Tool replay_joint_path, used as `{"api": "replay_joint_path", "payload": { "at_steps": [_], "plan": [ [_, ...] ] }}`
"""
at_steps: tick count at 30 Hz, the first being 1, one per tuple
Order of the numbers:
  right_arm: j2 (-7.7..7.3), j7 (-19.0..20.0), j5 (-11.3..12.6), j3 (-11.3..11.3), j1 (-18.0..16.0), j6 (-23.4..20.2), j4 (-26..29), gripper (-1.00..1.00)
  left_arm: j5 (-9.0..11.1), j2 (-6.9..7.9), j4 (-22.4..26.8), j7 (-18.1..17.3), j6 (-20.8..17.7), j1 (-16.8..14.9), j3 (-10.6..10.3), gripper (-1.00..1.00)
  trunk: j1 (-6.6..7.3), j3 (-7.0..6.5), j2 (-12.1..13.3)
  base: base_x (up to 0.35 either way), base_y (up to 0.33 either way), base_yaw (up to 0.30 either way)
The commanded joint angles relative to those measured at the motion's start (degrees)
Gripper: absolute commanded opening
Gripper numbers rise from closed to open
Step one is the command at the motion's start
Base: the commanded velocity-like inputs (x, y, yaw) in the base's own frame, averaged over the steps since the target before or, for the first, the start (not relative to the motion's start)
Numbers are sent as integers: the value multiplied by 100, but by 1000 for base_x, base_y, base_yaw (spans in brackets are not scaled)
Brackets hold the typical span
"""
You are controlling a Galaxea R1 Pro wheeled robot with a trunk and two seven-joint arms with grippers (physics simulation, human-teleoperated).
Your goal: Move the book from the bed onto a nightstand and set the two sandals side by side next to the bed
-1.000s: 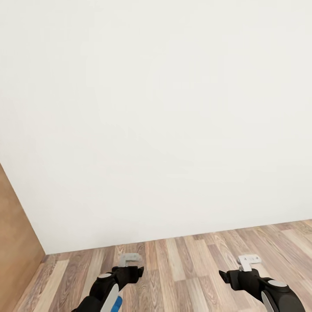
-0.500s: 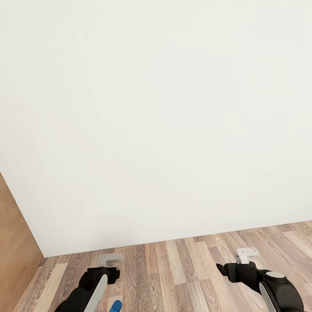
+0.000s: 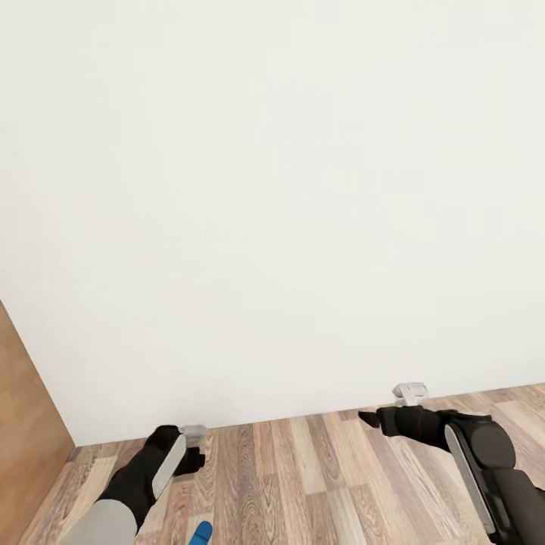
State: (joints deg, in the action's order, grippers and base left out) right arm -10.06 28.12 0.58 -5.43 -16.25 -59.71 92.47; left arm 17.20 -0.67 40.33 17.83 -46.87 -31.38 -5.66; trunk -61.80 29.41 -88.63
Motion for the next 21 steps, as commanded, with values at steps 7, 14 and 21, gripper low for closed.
{"api": "replay_joint_path", "payload": {
  "at_steps": [7,14,21],
  "plan": [
    [-9,101,-5,-6,-316,-29,7,100,-144,2,-1230,-443,437,-890,-56,100,-154,134,-287,0,0,0],
    [-18,131,-5,-3,-523,-29,8,100,-815,24,-1763,-1132,818,-1044,-180,100,-308,260,-568,0,0,-31],
    [1,132,-3,-2,-539,-29,8,100,-785,30,-1799,-1199,862,-1011,-125,100,-461,385,-849,0,0,-240]
  ]
}}
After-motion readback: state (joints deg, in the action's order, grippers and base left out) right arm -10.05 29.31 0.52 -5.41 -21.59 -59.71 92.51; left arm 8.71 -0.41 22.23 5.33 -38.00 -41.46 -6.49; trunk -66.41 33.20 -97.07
